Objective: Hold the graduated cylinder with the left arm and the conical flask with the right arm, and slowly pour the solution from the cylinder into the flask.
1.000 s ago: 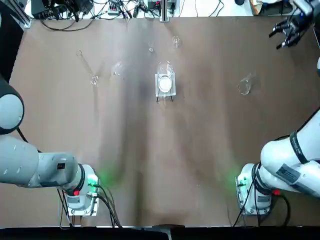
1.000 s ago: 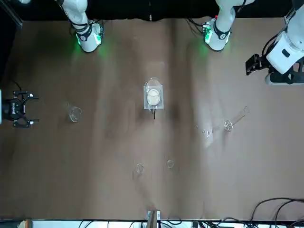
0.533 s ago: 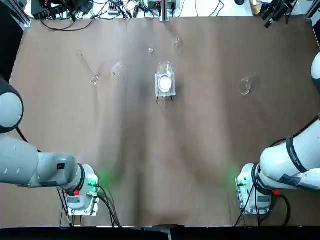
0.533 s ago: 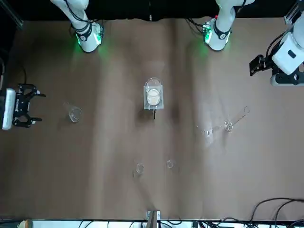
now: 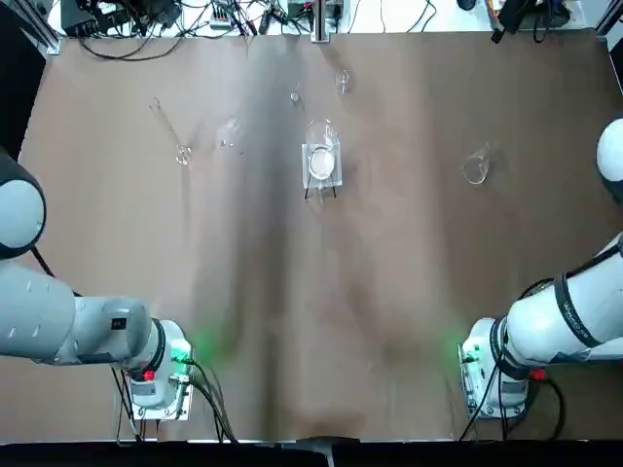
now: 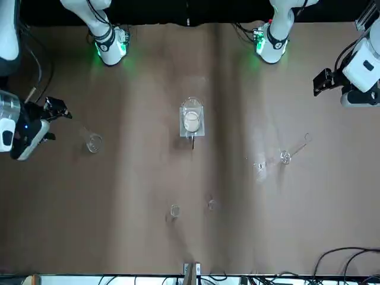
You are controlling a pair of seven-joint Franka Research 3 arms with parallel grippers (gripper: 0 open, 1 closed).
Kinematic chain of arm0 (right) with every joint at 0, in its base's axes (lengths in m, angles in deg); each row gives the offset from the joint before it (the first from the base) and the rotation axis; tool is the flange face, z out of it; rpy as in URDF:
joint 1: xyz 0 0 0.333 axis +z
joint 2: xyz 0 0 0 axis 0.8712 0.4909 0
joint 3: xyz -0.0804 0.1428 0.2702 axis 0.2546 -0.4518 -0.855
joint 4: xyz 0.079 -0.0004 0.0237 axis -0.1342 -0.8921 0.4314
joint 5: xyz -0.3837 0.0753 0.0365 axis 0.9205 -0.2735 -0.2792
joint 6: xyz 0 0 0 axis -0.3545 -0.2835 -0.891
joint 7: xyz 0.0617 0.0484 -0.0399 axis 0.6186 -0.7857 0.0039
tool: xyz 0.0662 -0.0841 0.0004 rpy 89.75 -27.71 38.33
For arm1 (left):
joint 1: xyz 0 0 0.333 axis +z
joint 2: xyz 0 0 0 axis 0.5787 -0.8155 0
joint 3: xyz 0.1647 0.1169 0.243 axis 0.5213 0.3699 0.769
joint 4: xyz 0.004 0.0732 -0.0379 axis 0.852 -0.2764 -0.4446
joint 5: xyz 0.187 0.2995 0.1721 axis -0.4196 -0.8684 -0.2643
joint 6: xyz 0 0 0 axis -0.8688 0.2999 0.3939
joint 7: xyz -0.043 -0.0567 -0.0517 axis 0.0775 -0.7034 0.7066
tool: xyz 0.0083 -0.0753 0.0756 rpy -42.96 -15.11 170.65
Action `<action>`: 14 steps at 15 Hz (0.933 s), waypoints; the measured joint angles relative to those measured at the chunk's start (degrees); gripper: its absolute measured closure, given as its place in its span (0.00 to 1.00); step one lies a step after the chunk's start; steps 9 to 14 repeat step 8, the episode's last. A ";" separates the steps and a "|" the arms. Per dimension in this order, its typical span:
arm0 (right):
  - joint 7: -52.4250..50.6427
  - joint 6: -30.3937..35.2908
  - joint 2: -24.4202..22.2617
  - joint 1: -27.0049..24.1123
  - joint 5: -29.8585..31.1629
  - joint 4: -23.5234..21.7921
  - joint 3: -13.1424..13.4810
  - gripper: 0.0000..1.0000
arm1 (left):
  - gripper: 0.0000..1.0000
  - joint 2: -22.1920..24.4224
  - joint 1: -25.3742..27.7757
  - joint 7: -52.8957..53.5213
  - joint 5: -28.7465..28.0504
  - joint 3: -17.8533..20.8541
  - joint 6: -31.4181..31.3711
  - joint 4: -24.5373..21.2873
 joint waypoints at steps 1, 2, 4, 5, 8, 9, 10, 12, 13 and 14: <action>5.02 0.00 -0.57 0.21 0.61 0.01 0.00 0.01 | 0.00 -0.10 0.00 0.00 0.00 0.00 0.00 0.00; 9.30 0.09 -1.13 0.39 1.20 0.01 0.00 0.01 | 0.00 -0.21 0.00 0.00 0.00 0.00 0.00 0.00; 17.46 1.11 -2.31 1.43 2.21 -0.03 0.00 0.01 | 0.00 -0.33 -0.04 0.00 0.00 -0.02 -0.01 0.00; 21.30 1.73 -2.90 2.26 2.56 -0.13 -0.02 0.01 | 0.00 -0.32 -0.09 0.00 0.00 -0.05 -0.01 0.01; 25.93 2.13 -5.35 4.98 5.26 -1.18 -0.08 0.00 | 0.00 -0.31 -0.12 0.00 0.00 -0.24 -0.01 0.28; 25.93 2.13 -5.35 4.98 5.26 -1.18 -0.08 0.00 | 0.00 -0.31 -0.12 0.00 0.00 -0.24 -0.01 0.28; 25.93 2.13 -5.35 4.98 5.26 -1.18 -0.08 0.00 | 0.00 -0.31 -0.12 0.00 0.00 -0.24 -0.01 0.28; 25.93 2.13 -5.35 4.98 5.26 -1.18 -0.08 0.00 | 0.00 -0.31 -0.12 0.00 0.00 -0.24 -0.01 0.28; 25.93 2.13 -5.35 4.98 5.26 -1.18 -0.08 0.00 | 0.00 -0.31 -0.12 0.00 0.00 -0.24 -0.01 0.28; 25.93 2.13 -5.35 4.98 5.26 -1.18 -0.08 0.00 | 0.00 -0.31 -0.12 0.00 0.00 -0.24 -0.01 0.28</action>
